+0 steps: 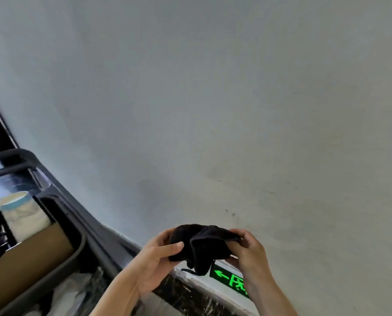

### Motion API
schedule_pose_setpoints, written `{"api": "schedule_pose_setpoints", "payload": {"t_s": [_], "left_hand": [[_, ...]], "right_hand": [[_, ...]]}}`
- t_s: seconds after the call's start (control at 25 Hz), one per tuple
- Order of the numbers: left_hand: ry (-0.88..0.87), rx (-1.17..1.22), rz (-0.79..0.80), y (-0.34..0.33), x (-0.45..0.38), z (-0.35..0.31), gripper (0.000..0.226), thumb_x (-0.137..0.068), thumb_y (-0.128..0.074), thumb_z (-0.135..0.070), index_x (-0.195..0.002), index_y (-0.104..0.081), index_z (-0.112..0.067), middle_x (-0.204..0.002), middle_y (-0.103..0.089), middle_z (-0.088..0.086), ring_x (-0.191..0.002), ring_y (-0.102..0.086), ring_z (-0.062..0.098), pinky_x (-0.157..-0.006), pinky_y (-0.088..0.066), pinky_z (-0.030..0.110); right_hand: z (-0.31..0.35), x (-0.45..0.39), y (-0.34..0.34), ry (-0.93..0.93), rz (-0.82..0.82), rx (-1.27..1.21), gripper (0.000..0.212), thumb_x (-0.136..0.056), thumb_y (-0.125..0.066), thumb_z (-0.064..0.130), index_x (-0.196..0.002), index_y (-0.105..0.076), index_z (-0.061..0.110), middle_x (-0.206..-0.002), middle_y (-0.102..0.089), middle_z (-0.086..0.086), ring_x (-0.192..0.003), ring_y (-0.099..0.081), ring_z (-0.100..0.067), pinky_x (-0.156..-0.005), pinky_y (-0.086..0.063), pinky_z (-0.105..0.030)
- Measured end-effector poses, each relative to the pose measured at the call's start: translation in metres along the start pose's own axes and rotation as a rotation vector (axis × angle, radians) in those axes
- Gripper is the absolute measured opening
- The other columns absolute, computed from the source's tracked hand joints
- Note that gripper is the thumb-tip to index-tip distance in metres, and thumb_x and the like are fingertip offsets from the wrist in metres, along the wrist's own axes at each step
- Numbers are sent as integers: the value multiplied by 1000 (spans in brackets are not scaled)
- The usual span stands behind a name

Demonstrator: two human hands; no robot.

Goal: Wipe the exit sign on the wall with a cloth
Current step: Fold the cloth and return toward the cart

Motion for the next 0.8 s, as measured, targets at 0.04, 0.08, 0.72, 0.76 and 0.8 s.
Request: {"api": "schedule_pose_setpoints", "payload": {"t_s": [0.04,0.08,0.72,0.76,0.8], "left_hand": [[-33,11,-27,14,8,-8,66,-65,-78,9,-127,-57,9,-123,-67,29,-105,-70,39,-78,-62,38],[-64,23,-55,28,15,-16,62,-67,-75,11,-127,-58,9,-124,-67,29,-104,-70,38,-78,-62,37],[-257,306,-452,195,77,-72,41,-89,-56,6,-128,-62,-5,-127,-67,24,-114,-64,36,-75,-60,41],[-241,303,-512,207,77,-70,38,-93,-54,8,-128,-61,-3,-124,-68,24,-112,-66,36,-73,-60,40],[-221,287,-572,218,76,-65,34,-95,-52,10,-127,-60,-1,-119,-71,23,-107,-69,34,-71,-61,38]], "right_hand": [[-3,-4,-18,-38,50,-46,18,-89,-62,-4,-92,-69,12,-78,-76,-4,-67,-71,-18,-53,-55,-26],[-7,-8,-35,-76,90,-100,17,-90,-60,-3,-93,-68,11,-78,-75,-5,-65,-70,-19,-52,-55,-27],[-91,-24,-272,-497,600,-234,38,-79,-71,2,-116,-65,12,-100,-77,-14,-85,-74,-30,-55,-59,-35],[-93,-32,-276,-463,543,-177,30,-82,-69,-1,-108,-66,12,-91,-78,-12,-78,-75,-27,-51,-58,-31],[-95,-41,-280,-419,488,-105,24,-85,-67,-3,-103,-67,12,-87,-77,-11,-75,-74,-25,-49,-57,-29]]}}
Point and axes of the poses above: each hand's wrist, its own x-axis away from the middle knuckle, its own y-axis out of the back of the hand, z = x × y, the point moved 5 cm from there along -x, towards the middle knuckle
